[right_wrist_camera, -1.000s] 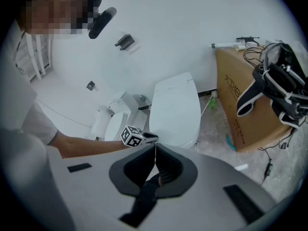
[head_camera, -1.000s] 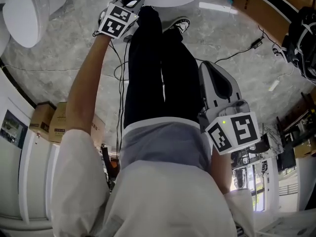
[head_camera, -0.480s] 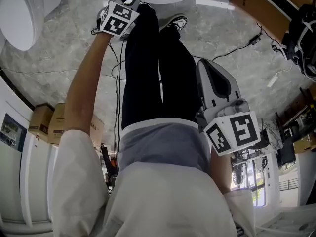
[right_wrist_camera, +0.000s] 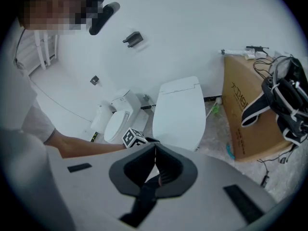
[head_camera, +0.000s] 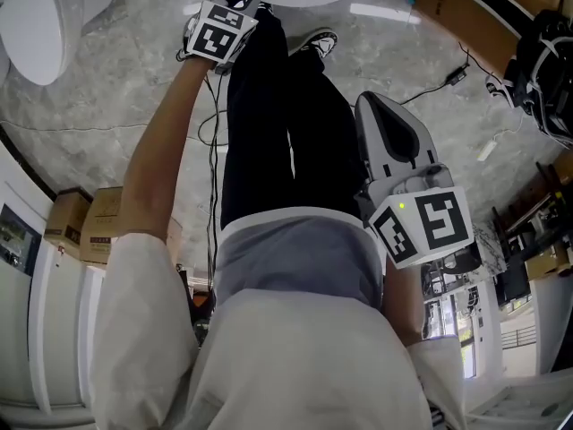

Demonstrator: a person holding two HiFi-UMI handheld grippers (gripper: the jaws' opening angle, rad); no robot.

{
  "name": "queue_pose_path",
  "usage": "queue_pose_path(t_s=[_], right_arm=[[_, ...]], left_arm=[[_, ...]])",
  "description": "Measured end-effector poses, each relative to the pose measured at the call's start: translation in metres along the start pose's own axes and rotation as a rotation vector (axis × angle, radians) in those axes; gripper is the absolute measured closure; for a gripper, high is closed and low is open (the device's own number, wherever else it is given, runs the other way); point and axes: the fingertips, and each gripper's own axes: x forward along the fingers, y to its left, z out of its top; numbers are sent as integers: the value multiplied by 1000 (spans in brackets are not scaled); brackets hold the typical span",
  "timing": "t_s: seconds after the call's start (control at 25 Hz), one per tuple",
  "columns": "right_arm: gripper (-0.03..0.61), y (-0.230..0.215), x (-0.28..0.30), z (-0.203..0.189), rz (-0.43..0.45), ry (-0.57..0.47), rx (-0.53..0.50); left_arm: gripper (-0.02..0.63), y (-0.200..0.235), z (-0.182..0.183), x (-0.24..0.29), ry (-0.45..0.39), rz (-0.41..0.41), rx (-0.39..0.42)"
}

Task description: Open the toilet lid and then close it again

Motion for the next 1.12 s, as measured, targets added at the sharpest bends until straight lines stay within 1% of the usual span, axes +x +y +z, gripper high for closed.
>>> queue_pose_path(t_s=[0.2, 0.36, 0.44, 0.6, 0.8, 0.96, 1.04, 1.12], right_arm=[[568, 6, -3, 7, 7, -17, -27], [568, 12, -9, 14, 12, -33, -52], [568, 15, -13, 18, 14, -41, -71], [569, 20, -22, 31, 16, -68, -92], [569, 24, -41, 50, 26, -116, -101], [569, 25, -57, 63, 46, -158, -79], [569, 25, -66, 70, 49, -174, -92], [569, 27, -75, 78, 57, -195, -109]], left_arm=[[603, -3, 4, -23, -36, 15, -50], [604, -14, 18, -49, -91, 20, -111], [604, -19, 27, -63, -111, 33, -127], [604, -28, 53, -92, -163, 79, -120], [604, -48, 91, -130, -254, 75, -192], [604, -62, 112, -162, -301, 73, -262], [604, -71, 120, -176, -315, 79, -274], [604, -79, 128, -191, -324, 94, -258]])
